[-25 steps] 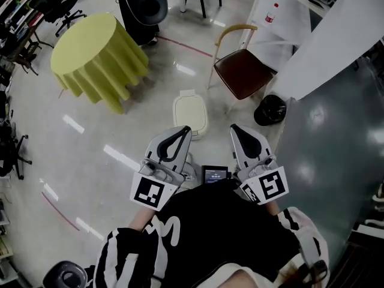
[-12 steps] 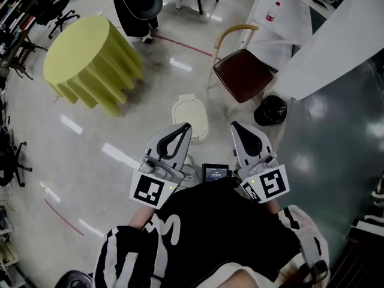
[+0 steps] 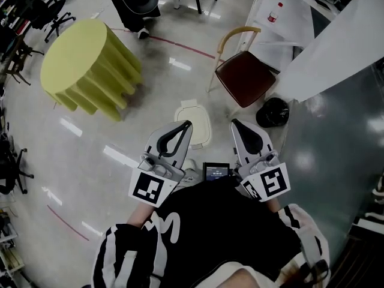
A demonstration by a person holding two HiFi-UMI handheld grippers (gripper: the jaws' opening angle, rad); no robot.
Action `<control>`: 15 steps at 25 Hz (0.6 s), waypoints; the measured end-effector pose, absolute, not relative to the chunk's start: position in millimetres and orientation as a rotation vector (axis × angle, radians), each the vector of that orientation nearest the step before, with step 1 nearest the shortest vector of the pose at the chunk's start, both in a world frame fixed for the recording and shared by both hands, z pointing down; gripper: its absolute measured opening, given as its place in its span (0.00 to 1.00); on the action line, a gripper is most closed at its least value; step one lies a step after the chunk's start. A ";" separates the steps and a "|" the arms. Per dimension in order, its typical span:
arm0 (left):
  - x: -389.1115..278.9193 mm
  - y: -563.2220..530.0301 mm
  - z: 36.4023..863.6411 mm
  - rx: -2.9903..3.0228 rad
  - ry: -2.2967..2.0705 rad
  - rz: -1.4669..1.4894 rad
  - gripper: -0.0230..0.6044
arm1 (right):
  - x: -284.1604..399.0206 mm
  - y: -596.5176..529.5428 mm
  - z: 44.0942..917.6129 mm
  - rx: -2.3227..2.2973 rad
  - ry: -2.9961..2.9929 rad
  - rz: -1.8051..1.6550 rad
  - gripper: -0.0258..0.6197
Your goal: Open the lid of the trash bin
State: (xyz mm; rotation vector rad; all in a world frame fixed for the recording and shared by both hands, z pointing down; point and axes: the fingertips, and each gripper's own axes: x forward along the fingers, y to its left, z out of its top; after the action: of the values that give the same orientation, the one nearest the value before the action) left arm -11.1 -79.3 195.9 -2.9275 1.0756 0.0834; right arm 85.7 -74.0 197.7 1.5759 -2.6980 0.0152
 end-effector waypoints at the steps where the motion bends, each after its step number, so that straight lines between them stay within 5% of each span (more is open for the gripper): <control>1: -12.8 -84.6 196.3 -2.930 1.071 0.081 0.05 | 84.3 -79.0 197.6 1.581 -2.695 0.014 0.05; 15: -26.4 -132.4 196.3 -2.932 1.031 0.070 0.05 | 70.8 -126.3 196.7 1.631 -2.680 -0.002 0.05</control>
State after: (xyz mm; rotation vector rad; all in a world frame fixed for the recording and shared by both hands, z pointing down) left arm -26.4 -132.4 196.3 -2.9317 1.0311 0.0701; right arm 70.8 -126.3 196.7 1.6305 -2.6803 -0.0022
